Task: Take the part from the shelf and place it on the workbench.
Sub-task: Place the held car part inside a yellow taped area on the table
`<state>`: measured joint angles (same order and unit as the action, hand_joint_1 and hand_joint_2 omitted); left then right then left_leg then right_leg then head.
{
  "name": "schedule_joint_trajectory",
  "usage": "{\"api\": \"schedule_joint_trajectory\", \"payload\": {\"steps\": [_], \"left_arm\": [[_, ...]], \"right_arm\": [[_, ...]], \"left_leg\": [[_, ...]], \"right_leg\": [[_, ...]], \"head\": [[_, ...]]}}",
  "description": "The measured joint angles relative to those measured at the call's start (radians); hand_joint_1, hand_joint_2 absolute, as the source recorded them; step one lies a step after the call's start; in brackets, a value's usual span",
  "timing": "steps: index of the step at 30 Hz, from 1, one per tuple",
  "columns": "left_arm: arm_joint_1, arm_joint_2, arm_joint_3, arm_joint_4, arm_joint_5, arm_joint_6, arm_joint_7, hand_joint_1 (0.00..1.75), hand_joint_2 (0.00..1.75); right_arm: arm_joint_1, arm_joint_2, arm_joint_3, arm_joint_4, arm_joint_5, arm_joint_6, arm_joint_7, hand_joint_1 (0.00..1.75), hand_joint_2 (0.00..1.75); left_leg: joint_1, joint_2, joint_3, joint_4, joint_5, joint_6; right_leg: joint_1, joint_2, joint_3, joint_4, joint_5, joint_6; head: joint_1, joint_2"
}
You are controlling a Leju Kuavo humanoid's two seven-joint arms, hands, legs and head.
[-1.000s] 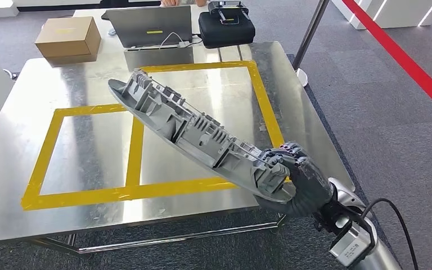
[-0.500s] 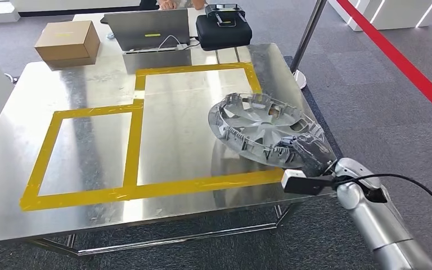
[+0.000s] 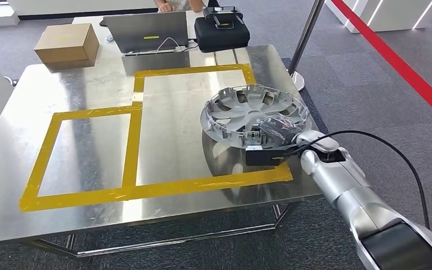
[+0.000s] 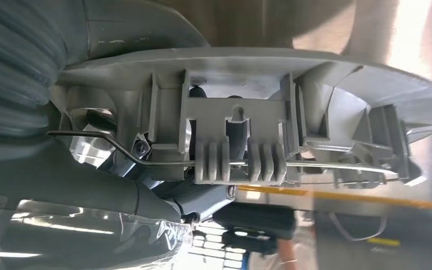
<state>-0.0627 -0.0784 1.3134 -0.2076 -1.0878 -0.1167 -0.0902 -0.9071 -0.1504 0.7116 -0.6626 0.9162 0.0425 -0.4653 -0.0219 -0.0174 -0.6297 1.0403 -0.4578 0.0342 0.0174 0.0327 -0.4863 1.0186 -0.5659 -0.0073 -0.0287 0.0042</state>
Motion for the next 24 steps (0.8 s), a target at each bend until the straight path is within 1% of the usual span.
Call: {"api": "schedule_joint_trajectory", "payload": {"steps": [2,5,7,9,12,15,23,24], "left_arm": [[0.0,-0.001,0.0,0.0,-0.001,0.0,-0.004,0.0,1.75],[-0.001,-0.001,0.0,0.001,-0.006,-0.002,-0.018,0.0,1.75],[-0.003,-0.001,0.0,0.001,-0.01,-0.003,-0.022,0.0,1.75],[-0.006,-0.001,0.0,0.001,-0.012,-0.003,-0.023,0.0,1.75],[-0.009,0.0,0.0,0.001,-0.013,-0.002,-0.023,0.0,1.75],[-0.009,0.0,0.0,0.001,-0.014,0.0,-0.023,0.0,1.75],[-0.012,0.001,-0.001,0.001,-0.023,-0.009,-0.017,0.0,1.75],[-0.012,0.001,-0.001,0.001,-0.023,-0.011,-0.017,0.0,1.75]], "right_arm": [[-0.041,0.066,0.043,0.072,0.023,-0.006,0.003,1.75,1.75],[-0.077,0.157,0.093,0.153,0.038,-0.011,0.01,1.75,1.75],[-0.087,0.204,0.117,0.187,0.042,-0.011,0.018,1.75,1.75],[-0.091,0.237,0.131,0.208,0.041,-0.014,0.021,1.75,1.75],[-0.093,0.269,0.145,0.231,0.038,-0.021,0.022,1.75,1.75],[-0.095,0.288,0.15,0.25,0.034,-0.023,0.022,1.75,1.75],[-0.097,0.306,0.151,0.276,0.017,-0.023,0.029,1.75,1.75],[-0.097,0.306,0.151,0.278,0.016,-0.023,0.03,1.31,1.31]], "left_leg": [[0.001,0.001,0.002,0.0,0.0,0.0],[0.002,0.002,0.004,0.0,-0.001,-0.001],[0.002,0.002,0.004,0.0,-0.001,-0.002],[0.002,0.001,0.004,0.0,-0.001,-0.003],[0.002,0.001,0.004,0.0,-0.002,-0.003],[0.002,0.002,0.004,0.0,-0.002,-0.004],[0.002,0.002,0.006,0.0,-0.002,-0.004],[0.002,0.002,0.006,0.0,-0.002,-0.004]], "right_leg": [[0.0,0.001,0.001,0.0,0.0,0.0],[0.001,0.001,0.002,0.0,-0.001,-0.001],[0.001,0.001,0.003,0.0,-0.001,-0.002],[0.001,0.001,0.003,0.0,-0.001,-0.002],[0.001,0.001,0.003,0.0,-0.001,-0.002],[0.001,0.001,0.003,0.0,-0.001,-0.003],[0.001,0.001,0.004,0.0,-0.001,-0.003],[0.001,0.001,0.005,0.0,-0.001,-0.003]], "head": [[0.0,0.0],[0.0,0.0],[0.0,0.0],[0.0,0.0],[0.0,0.0],[0.0,0.0],[0.0,0.0],[0.0,0.0]]}}
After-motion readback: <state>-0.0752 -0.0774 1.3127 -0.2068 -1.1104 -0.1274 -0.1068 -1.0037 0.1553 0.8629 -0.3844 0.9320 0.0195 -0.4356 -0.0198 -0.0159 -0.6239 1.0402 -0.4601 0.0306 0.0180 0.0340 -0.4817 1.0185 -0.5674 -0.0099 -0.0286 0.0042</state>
